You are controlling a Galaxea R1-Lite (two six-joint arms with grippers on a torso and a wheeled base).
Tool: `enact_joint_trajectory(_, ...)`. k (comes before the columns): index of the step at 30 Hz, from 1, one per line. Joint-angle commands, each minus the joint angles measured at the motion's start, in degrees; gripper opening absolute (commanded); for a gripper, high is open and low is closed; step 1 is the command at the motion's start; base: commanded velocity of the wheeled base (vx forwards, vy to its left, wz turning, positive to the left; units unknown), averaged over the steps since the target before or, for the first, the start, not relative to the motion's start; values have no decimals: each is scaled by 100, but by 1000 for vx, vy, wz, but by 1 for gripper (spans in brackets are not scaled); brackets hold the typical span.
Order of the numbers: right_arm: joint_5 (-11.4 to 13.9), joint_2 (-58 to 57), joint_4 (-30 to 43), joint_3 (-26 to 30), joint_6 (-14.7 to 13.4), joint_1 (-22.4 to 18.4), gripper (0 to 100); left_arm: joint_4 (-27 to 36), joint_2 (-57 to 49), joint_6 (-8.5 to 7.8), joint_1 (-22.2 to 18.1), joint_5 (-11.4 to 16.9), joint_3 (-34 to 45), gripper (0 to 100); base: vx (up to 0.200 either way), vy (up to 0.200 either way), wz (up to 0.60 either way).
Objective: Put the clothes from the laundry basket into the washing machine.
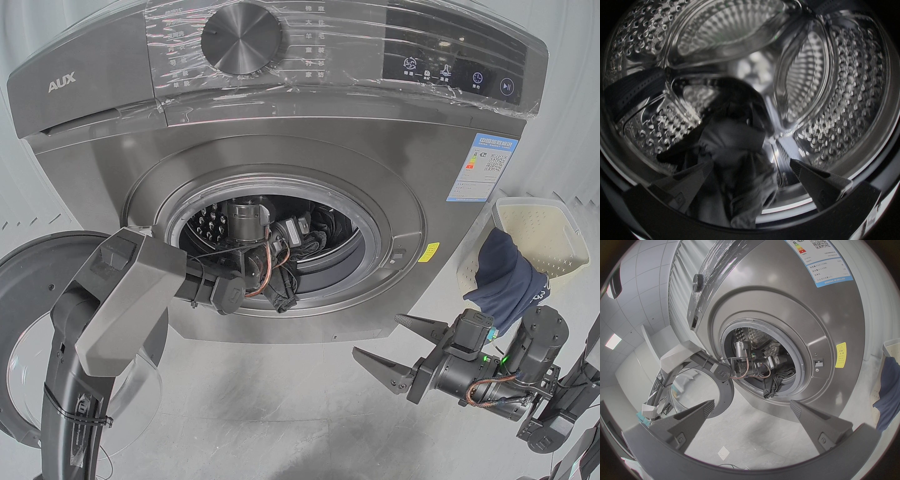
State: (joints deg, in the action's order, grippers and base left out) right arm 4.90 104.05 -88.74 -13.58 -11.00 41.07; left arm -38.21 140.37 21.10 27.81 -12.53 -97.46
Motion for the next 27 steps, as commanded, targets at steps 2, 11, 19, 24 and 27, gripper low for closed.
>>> enact_joint_trajectory(2,2,2,-3,5,1,15,100,507,-573,-36,137,75,799,100,0,0,0)
enact_joint_trajectory(11,2,-16,-3,5,1,6,100,648,-300,-361,93,75,861,100,0,0,0)
enact_joint_trajectory(19,2,-16,-12,-13,1,6,100,736,-230,-440,67,84,764,0,0,0,0)
enact_joint_trajectory(24,2,-16,-12,-13,1,6,100,709,-54,-440,93,93,465,0,0,0,0)
enact_joint_trajectory(27,2,-16,-12,-13,1,6,100,700,113,-414,76,32,17,0,0,0,0)
